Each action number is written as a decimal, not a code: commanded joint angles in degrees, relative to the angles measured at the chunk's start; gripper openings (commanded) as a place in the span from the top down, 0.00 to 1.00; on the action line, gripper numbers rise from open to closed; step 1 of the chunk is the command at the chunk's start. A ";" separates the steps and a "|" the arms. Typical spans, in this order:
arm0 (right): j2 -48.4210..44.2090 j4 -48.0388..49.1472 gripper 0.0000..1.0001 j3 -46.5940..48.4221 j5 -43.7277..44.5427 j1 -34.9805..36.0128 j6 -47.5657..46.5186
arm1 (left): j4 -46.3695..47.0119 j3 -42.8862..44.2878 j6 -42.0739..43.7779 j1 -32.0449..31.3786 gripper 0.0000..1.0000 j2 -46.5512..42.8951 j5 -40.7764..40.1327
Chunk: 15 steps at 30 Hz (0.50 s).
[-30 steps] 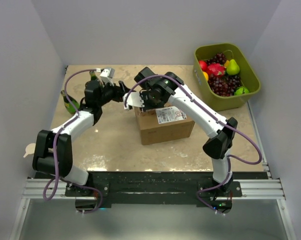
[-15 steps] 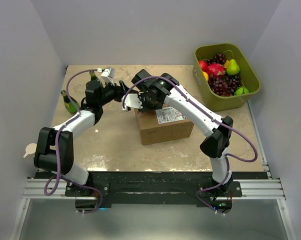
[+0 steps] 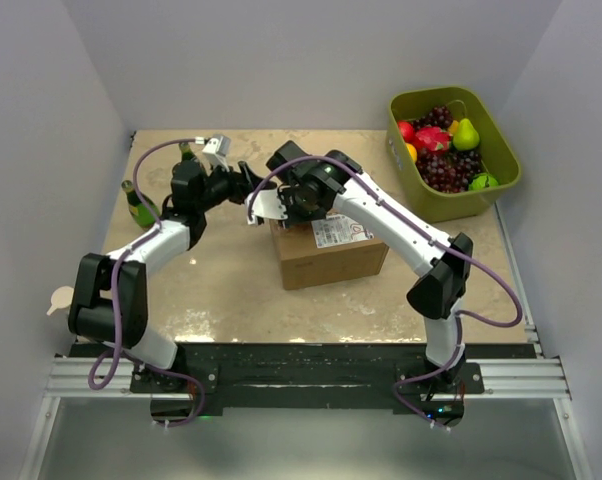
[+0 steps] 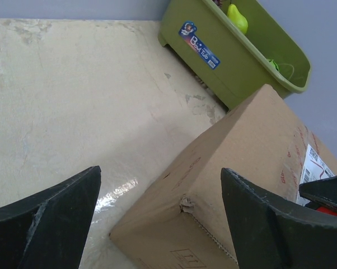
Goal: Unpack the express box
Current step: Cut the express box at the center of the board.
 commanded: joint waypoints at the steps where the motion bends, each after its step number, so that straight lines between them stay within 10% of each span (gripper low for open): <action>1: -1.83 -8.24 1.00 -1.19 1.61 0.43 -2.30 | 2.47 0.66 0.98 0.09 0.08 0.79 0.85; 15: -4.03 -8.51 1.00 -5.58 2.23 0.34 -3.98 | 0.54 1.54 4.24 -0.88 0.09 1.66 -1.00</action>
